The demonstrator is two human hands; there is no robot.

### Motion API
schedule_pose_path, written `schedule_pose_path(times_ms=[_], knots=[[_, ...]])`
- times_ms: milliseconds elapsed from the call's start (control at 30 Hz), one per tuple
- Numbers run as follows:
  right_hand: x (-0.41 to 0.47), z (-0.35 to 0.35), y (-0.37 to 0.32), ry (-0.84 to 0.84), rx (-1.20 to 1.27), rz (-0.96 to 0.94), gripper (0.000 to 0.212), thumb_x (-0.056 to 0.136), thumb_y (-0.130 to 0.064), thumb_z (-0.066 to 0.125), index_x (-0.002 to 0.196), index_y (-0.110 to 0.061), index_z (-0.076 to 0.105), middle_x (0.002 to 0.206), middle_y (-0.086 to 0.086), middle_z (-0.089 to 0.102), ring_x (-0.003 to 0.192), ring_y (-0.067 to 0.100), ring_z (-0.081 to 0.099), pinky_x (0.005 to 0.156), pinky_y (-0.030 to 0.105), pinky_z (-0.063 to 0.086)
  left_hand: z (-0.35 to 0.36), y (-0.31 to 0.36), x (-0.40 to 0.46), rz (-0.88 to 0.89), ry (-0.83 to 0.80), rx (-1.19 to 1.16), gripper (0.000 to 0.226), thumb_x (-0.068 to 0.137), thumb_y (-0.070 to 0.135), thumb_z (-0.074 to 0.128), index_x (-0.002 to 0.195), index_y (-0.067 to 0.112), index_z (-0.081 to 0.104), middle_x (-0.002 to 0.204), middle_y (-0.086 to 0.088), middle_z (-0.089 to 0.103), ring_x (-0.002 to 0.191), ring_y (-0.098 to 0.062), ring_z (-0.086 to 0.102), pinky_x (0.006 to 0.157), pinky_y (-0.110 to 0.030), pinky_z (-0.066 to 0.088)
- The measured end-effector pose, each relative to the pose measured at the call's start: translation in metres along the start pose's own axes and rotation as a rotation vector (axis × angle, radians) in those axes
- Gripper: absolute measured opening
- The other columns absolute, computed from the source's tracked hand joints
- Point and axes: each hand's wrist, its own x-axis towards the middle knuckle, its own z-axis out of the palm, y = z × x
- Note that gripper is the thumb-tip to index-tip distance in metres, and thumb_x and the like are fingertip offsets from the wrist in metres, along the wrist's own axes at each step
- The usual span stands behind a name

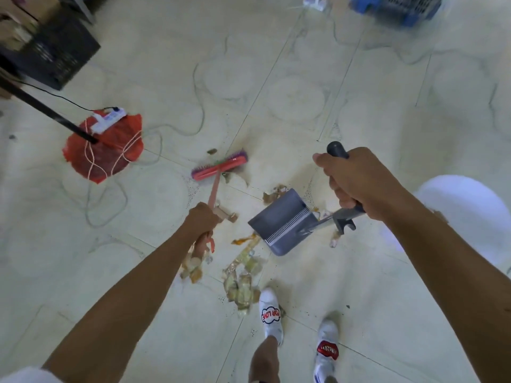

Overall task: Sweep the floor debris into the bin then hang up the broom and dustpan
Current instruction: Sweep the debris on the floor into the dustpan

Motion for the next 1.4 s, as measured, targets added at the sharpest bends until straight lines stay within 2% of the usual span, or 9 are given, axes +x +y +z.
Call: schedule_pose_path(times_ms=[67, 167, 267, 533, 633, 867, 1000, 1200, 1400], knots=[[-0.004, -0.01, -0.008, -0.031, 0.062, 0.011, 0.039, 0.091, -0.029, 0.062, 0.062, -0.019, 0.038, 0.041, -0.005, 0.031, 0.031, 0.011, 0.023, 0.035, 0.018, 0.023, -0.024, -0.026, -0.017, 0.013, -0.097, -0.048, 0.013, 0.092, 0.009, 0.051, 0.082, 0.001, 0.052, 0.06, -0.012, 0.061, 0.036, -0.022, 0.05, 0.042, -0.024, 0.045], [-0.008, -0.024, -0.019, -0.046, 0.096, -0.006, 0.037, 0.092, -0.028, 0.064, 0.064, -0.019, 0.04, 0.039, -0.007, 0.032, 0.03, 0.009, 0.023, 0.031, 0.015, 0.022, -0.065, -0.054, -0.046, -0.016, -0.217, -0.127, 0.016, 0.094, 0.009, 0.051, 0.085, -0.001, 0.059, 0.043, -0.006, 0.057, 0.026, -0.017, 0.045, 0.031, -0.022, 0.039], [-0.008, -0.033, -0.02, -0.049, 0.067, -0.005, 0.038, 0.091, -0.029, 0.065, 0.062, -0.017, 0.043, 0.037, -0.008, 0.034, 0.028, 0.008, 0.025, 0.031, 0.013, 0.024, -0.067, -0.048, -0.061, 0.025, -0.221, -0.092, 0.016, 0.096, 0.011, 0.049, 0.089, 0.0, 0.058, 0.047, -0.009, 0.055, 0.024, -0.017, 0.042, 0.029, -0.021, 0.038], [-0.014, -0.055, 0.003, 0.04, 0.078, 0.03, 0.037, 0.09, -0.028, 0.065, 0.062, -0.016, 0.044, 0.036, -0.007, 0.036, 0.028, 0.009, 0.028, 0.029, 0.015, 0.026, -0.013, 0.033, -0.026, 0.253, -0.149, 0.211, 0.018, 0.099, 0.014, 0.043, 0.101, 0.001, 0.055, 0.062, -0.013, 0.06, 0.033, -0.018, 0.05, 0.031, -0.022, 0.042], [-0.02, -0.07, 0.012, 0.069, 0.092, 0.044, 0.034, 0.09, -0.029, 0.066, 0.065, -0.015, 0.047, 0.037, -0.006, 0.038, 0.029, 0.009, 0.029, 0.03, 0.016, 0.027, -0.004, 0.03, -0.038, 0.257, -0.182, 0.39, 0.008, 0.098, 0.009, 0.043, 0.097, 0.008, 0.051, 0.067, -0.009, 0.058, 0.035, -0.013, 0.05, 0.029, -0.02, 0.039], [-0.034, -0.11, 0.033, 0.2, 0.153, 0.025, 0.033, 0.09, -0.029, 0.066, 0.068, -0.012, 0.048, 0.049, 0.001, 0.043, 0.026, 0.008, 0.033, 0.031, 0.016, 0.028, -0.023, 0.011, -0.091, 0.289, -0.225, 0.815, 0.016, 0.098, 0.012, 0.045, 0.108, 0.011, 0.056, 0.075, 0.003, 0.053, 0.05, -0.006, 0.049, 0.041, -0.015, 0.037], [-0.054, -0.136, 0.048, 0.277, 0.253, 0.011, 0.031, 0.089, -0.025, 0.065, 0.067, -0.012, 0.048, 0.049, 0.002, 0.044, 0.027, 0.009, 0.033, 0.032, 0.017, 0.028, -0.012, 0.057, -0.102, 0.357, -0.14, 0.847, 0.01, 0.099, 0.014, 0.046, 0.097, 0.013, 0.055, 0.069, 0.003, 0.055, 0.047, -0.006, 0.051, 0.036, -0.013, 0.037], [-0.074, -0.17, 0.09, 0.31, 0.299, 0.027, 0.027, 0.087, -0.024, 0.063, 0.07, -0.01, 0.049, 0.049, 0.002, 0.045, 0.026, 0.01, 0.033, 0.034, 0.016, 0.029, 0.08, 0.157, -0.106, 0.553, -0.037, 0.765, 0.022, 0.095, 0.012, 0.048, 0.114, 0.007, 0.058, 0.07, 0.006, 0.048, 0.052, -0.004, 0.051, 0.037, -0.014, 0.033], [-0.081, -0.193, 0.138, 0.332, 0.346, 0.061, 0.029, 0.087, -0.024, 0.063, 0.067, -0.011, 0.048, 0.049, 0.003, 0.045, 0.025, 0.009, 0.034, 0.031, 0.015, 0.028, 0.173, 0.256, -0.115, 0.685, -0.061, 0.825, 0.031, 0.087, 0.007, 0.047, 0.116, 0.002, 0.057, 0.086, -0.01, 0.058, 0.067, -0.023, 0.059, 0.049, -0.024, 0.046]])
